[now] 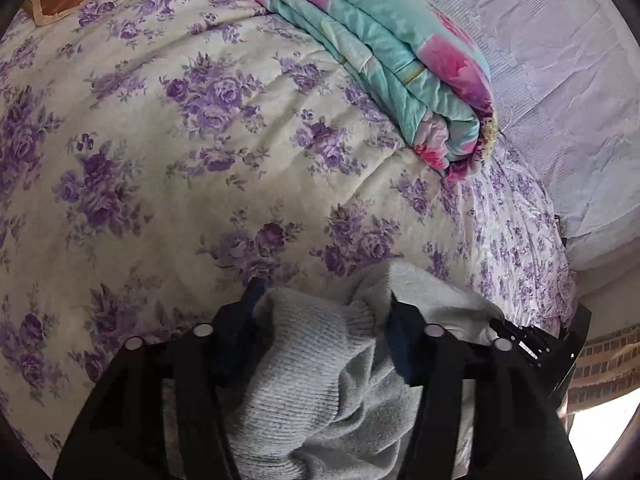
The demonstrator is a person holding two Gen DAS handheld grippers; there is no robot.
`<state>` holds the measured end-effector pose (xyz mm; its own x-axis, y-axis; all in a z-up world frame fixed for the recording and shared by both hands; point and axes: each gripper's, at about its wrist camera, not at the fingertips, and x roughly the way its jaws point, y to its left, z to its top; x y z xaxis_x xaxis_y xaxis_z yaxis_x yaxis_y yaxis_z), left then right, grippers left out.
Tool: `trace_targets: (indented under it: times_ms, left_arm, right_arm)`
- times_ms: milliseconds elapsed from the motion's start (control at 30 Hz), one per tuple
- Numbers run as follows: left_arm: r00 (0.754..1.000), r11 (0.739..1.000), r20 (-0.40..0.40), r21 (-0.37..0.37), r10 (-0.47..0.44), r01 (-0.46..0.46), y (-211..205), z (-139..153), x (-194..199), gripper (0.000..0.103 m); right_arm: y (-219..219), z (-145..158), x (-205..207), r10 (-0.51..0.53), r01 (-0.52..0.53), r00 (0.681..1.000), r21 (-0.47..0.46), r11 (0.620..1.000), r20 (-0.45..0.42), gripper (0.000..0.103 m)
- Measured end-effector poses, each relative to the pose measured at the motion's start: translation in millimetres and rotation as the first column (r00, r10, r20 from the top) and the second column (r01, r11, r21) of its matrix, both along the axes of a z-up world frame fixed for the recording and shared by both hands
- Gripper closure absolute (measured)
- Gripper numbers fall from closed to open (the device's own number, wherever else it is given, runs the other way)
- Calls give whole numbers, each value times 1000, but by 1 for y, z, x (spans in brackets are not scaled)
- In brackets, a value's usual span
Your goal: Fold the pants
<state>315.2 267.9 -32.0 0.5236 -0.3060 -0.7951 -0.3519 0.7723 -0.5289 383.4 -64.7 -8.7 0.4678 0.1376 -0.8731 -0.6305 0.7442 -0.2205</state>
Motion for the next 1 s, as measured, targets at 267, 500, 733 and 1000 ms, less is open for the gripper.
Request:
trace_targets:
  times_ms: [267,500,733,1000]
  left_arm:
    - [970,992,218,87,-110,92,-22,76,-68,60]
    - [955,977,213,95,-207,191,-23,82,-181,33]
    - [986,988,130,-101,-106,120,0,33,-245,30]
    - [984,960,173,-266,-42,87,-18,38,-244,22]
  right_arm:
    - [-38,116,-134,44,-74,977,139,987,209,96]
    - [-67,100,-310,131,-184,969,261,948,209,96]
    - [-56,3,-370,72,-92,995,367,926,67,96]
    - [-58,0,-376,55,-91,994,409,908,100,96]
